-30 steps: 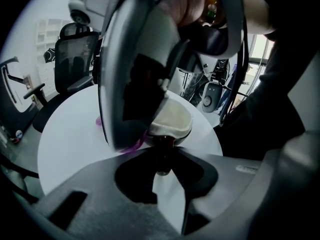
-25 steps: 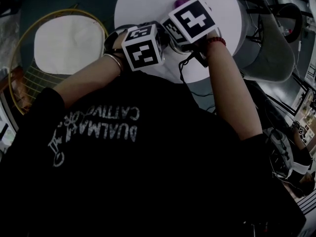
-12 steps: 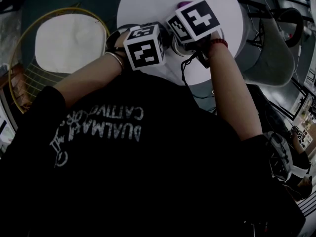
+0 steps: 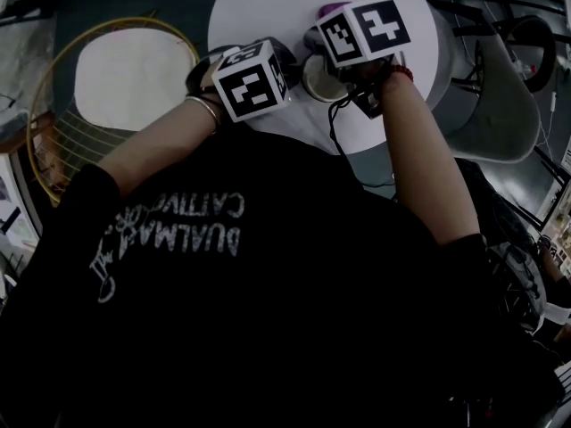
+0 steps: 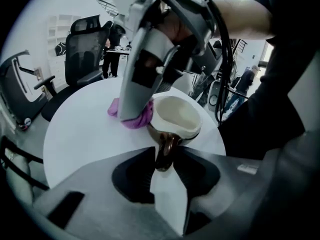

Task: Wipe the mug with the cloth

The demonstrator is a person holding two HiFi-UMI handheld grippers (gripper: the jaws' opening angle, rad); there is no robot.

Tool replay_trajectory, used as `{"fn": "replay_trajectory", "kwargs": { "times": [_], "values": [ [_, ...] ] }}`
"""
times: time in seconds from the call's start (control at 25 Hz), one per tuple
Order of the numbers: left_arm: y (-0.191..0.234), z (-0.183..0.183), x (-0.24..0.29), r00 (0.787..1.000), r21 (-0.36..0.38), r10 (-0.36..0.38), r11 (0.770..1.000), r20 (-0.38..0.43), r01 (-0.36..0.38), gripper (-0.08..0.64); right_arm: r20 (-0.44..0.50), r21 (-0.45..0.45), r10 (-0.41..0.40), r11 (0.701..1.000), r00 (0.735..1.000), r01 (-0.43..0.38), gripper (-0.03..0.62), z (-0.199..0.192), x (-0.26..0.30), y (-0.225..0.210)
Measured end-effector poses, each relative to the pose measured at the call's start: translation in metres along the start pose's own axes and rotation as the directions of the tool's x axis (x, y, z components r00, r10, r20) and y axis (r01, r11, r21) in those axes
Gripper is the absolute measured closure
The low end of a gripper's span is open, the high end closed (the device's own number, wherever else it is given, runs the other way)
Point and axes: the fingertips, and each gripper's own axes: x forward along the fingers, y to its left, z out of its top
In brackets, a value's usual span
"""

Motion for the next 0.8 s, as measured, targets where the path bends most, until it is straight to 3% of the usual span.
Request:
{"fn": "replay_trajectory", "kwargs": {
  "times": [0.16, 0.32, 0.56, 0.8],
  "values": [
    [0.008, -0.03, -0.004, 0.999, -0.098, 0.048, 0.994, -0.021, -0.049, 0.48, -0.016, -0.005, -0.021, 1.0, 1.0, 0.021, 0.563, -0.021, 0.007, 0.004],
    [0.001, -0.044, -0.013, 0.998, -0.171, 0.06, 0.983, -0.012, -0.061, 0.491, 0.048, 0.011, -0.011, 1.0, 0.999, 0.01, 0.563, -0.03, 0.008, 0.012],
    [0.003, -0.028, -0.003, 0.995, -0.034, 0.084, 0.996, -0.044, -0.086, 0.488, 0.056, 0.022, 0.019, 1.0, 0.998, -0.021, 0.563, -0.03, 0.003, -0.005],
    [0.002, -0.024, 0.003, 0.989, 0.104, 0.118, 0.989, -0.086, -0.109, 0.469, 0.077, 0.018, 0.028, 0.999, 0.997, -0.029, 0.563, -0.032, 0.004, -0.008]
  ]
}}
